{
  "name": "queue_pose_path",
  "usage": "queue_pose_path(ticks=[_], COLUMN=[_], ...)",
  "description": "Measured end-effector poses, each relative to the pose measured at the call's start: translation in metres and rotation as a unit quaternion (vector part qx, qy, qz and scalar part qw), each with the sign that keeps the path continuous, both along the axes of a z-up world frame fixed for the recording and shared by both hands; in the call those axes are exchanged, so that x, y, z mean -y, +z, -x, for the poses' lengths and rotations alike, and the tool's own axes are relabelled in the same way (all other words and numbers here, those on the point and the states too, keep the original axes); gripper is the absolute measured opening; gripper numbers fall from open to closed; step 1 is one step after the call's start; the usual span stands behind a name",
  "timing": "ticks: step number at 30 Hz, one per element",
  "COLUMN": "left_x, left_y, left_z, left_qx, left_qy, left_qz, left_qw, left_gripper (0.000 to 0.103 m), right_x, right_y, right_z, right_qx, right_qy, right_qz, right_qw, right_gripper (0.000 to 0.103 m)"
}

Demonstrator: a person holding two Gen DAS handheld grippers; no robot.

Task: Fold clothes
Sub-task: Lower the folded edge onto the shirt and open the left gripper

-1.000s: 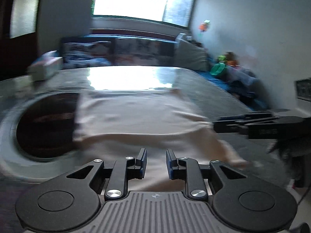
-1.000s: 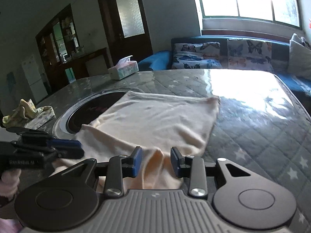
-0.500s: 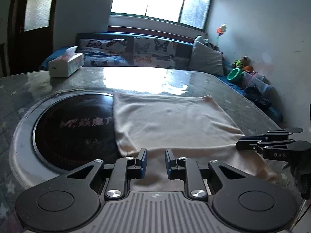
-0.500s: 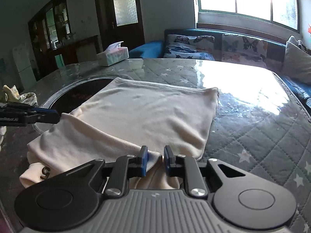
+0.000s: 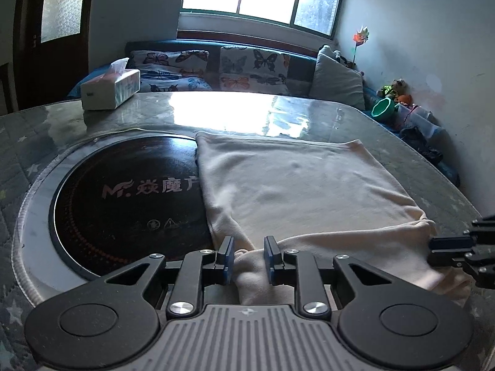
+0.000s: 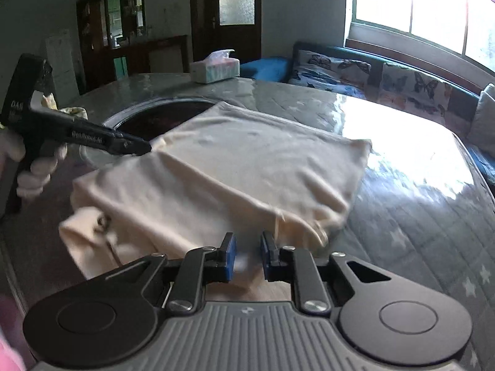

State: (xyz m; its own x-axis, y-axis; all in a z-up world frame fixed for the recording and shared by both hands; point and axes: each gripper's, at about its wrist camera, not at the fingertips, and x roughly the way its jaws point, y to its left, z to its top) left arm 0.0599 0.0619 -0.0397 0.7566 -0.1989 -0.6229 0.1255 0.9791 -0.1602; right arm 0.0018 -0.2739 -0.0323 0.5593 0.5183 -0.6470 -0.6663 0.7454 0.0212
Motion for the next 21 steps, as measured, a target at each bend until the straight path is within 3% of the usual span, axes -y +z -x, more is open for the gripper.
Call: queue_pose_path(ticks=[4, 9, 14, 21], left_x=[0.001, 0.008, 0.035, 0.063], left_y=[0.002, 0.015, 0.021, 0.003], left_z=[0.002, 0.016, 0.038, 0.053], left_qx=[0.001, 0.020, 0.026, 0.004], left_qy=[0.005, 0.000, -0.061, -0.113], left_qz=[-0.008, -0.013, -0.017, -0.032], left_qw=[1.0000, 0.9997, 0.9977, 0.9931], left_gripper=[0.025, 0.023, 0.023, 0.023], right_x=[0.010, 0.011, -0.008, -0.015], right_y=[0.000, 0.014, 0.009, -0.004], right_z=[0.010, 0.022, 0.024, 0.030], right_qx=[0.000, 0.039, 0.032, 0.016], right_qy=[-0.004, 0.001, 0.035, 0.047], right_qz=[0.013, 0.009, -0.003, 0.007], right_qw=[1.000, 0.999, 0.999, 0.999], right_gripper=[0.016, 0.016, 0.016, 0.018])
